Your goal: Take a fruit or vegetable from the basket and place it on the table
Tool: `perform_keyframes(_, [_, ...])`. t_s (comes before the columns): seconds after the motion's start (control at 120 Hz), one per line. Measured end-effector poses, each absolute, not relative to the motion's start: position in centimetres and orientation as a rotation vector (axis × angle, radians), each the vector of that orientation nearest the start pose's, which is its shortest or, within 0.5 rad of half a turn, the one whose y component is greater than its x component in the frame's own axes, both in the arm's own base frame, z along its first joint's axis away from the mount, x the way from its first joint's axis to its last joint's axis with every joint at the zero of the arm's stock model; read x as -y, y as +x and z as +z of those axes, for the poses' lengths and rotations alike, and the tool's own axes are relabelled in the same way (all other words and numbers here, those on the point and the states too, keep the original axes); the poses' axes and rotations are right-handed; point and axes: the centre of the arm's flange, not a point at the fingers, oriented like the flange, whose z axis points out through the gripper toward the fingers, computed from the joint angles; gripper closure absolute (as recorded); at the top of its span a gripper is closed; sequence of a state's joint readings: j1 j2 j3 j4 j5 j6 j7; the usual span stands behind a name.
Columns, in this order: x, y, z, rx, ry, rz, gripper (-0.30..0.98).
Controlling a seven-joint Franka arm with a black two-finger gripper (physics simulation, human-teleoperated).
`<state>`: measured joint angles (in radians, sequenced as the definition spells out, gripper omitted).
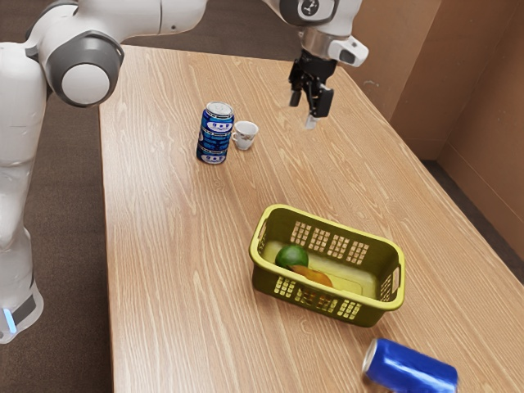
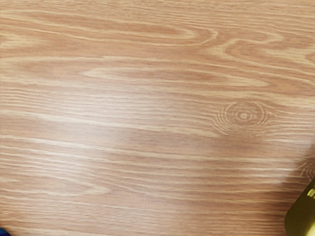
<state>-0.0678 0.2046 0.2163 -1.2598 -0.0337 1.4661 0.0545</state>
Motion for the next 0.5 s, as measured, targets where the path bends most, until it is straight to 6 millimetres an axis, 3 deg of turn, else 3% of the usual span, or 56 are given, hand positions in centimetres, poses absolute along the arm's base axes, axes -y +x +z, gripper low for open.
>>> perform_keyframes(0.4, [-6.9,60.4,64.7,0.116,-3.129,-0.051,0.00])
perform_keyframes(0.5, [-5.3,60.4,64.9,0.045,-3.153,-0.057,0.00])
